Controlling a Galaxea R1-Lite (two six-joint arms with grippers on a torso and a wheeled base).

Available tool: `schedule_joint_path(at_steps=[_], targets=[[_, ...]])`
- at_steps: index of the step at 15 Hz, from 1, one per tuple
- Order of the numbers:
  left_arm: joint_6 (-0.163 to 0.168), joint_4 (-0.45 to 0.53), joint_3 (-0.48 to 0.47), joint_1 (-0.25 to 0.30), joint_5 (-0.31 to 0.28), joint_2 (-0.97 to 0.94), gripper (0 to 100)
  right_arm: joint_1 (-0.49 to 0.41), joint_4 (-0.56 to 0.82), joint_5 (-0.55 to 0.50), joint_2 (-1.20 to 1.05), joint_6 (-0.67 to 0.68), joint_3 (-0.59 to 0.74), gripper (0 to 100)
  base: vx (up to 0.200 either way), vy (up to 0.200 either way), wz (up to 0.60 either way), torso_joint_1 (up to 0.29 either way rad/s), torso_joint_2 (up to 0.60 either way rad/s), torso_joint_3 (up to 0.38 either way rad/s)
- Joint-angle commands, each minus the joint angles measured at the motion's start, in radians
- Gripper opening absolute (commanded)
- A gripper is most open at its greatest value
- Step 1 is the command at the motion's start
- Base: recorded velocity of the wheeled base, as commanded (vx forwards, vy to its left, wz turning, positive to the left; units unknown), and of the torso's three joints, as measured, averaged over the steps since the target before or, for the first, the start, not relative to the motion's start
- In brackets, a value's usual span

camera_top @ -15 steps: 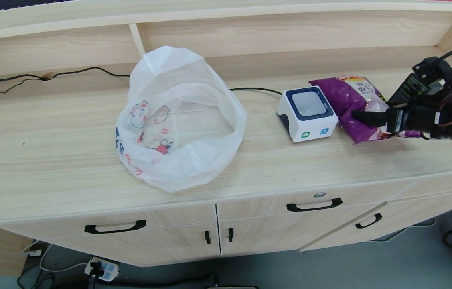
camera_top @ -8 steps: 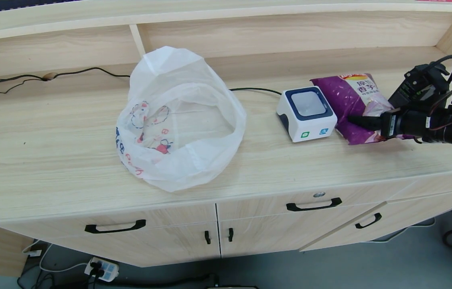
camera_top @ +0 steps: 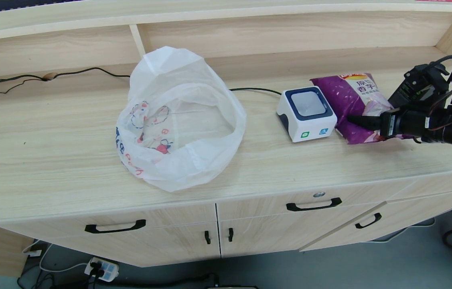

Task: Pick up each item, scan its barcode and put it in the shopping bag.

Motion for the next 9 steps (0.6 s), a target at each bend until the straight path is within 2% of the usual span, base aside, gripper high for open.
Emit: schedule_joint_path(at_steps=[1,9], targets=[[-0.001,0.000,0.000,0.000,0.000,0.000,100,0.000,-0.002,0.001,-0.004,-0.001,-0.004,0,0.000,0.000,0.00,0.000,0.00,0.000],[0.000,0.000,0.000,0.000,0.000,0.000,100,0.006,-0.032,0.002,-0.078,0.008,0.002,0,0.000,0.000,0.00,0.000,0.00,0.000]])
